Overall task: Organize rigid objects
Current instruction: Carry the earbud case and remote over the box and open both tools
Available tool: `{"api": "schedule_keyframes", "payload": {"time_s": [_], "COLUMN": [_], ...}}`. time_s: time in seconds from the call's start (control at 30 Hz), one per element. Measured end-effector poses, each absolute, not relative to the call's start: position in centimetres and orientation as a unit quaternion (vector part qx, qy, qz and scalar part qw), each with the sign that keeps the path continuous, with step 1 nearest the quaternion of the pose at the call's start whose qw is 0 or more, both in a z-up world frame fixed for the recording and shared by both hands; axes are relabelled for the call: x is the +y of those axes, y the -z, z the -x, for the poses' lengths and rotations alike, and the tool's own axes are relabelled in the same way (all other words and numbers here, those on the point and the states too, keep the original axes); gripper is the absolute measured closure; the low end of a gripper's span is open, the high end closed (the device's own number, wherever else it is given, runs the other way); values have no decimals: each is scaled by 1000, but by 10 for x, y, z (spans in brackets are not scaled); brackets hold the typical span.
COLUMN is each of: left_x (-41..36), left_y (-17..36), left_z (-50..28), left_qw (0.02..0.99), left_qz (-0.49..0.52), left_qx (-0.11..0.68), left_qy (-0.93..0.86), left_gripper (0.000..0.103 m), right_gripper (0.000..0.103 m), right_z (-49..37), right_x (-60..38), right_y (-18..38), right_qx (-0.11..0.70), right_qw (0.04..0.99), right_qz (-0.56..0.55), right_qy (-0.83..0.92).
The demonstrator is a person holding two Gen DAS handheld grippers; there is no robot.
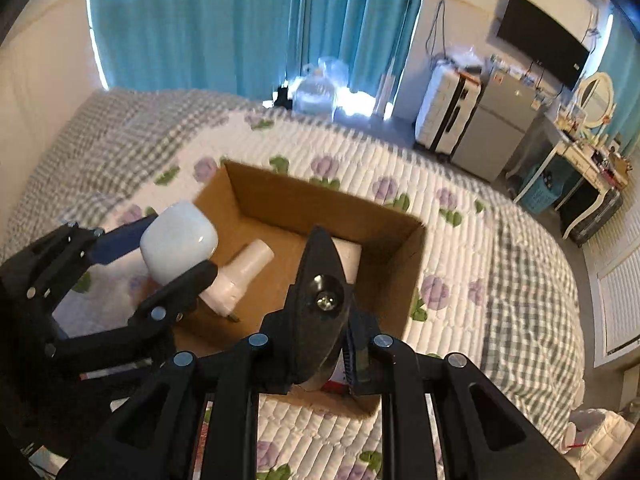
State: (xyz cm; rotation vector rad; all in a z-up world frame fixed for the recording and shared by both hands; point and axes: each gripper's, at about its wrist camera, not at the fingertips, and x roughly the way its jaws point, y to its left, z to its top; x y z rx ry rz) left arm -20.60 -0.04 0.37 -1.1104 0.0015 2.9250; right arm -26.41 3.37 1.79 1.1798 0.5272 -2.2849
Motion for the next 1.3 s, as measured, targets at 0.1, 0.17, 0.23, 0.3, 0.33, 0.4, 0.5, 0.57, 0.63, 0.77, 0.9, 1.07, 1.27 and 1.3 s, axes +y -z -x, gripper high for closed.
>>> {"api": "schedule_keyframes", "payload": {"time_s": [0.1, 0.17, 0.23, 0.3, 0.33, 0.4, 0.5, 0.57, 0.63, 0.77, 0.9, 1.07, 1.27, 1.3], "left_x": [-6, -7, -7, -8, -10, -14, -19, -20, -23, -32, -43, -47, -44, -43], "left_y": [12, 20, 24, 27, 27, 25, 21, 18, 15, 8, -2, -17, -36, -40], "left_z": [219, 225, 227, 229, 229, 227, 225, 224, 221, 212, 203, 189, 158, 150], "left_qw": [6, 2, -6, -10, -12, -17, -13, -16, -21, -29, -38, -42, -31, -31], "left_qz": [367, 370, 368, 365, 364, 358, 355, 354, 351, 347, 334, 318, 318, 316], "left_qx": [-11, -5, -2, -5, -7, -15, -27, -30, -34, -41, -51, -47, -49, -44], "left_qy": [-930, -929, -930, -931, -931, -934, -934, -935, -936, -937, -940, -946, -946, -947], "left_gripper": [52, 52, 49, 44, 34, 33, 32, 32, 32, 32, 32, 32, 28, 28], "right_gripper": [86, 86, 86, 86, 86, 86, 86, 86, 86, 86, 67, 46, 38, 37], "right_z": [273, 277, 282, 284, 287, 290, 297, 302, 309, 328, 344, 334, 279, 267], "right_x": [34, 33, 33, 32, 32, 30, 27, 23, 18, 6, -1, 7, 27, 32], "right_y": [5, 14, 21, 26, 27, 29, 32, 33, 34, 41, 33, -8, -49, -55], "right_qx": [197, 196, 192, 191, 190, 189, 190, 193, 192, 198, 182, 149, 150, 150], "right_qw": [260, 261, 262, 263, 262, 260, 256, 253, 247, 239, 228, 223, 228, 229], "right_qz": [-452, -458, -465, -468, -469, -470, -475, -474, -473, -481, -465, -414, -378, -372], "right_qy": [830, 827, 824, 822, 822, 822, 820, 821, 824, 820, 836, 870, 885, 887]}}
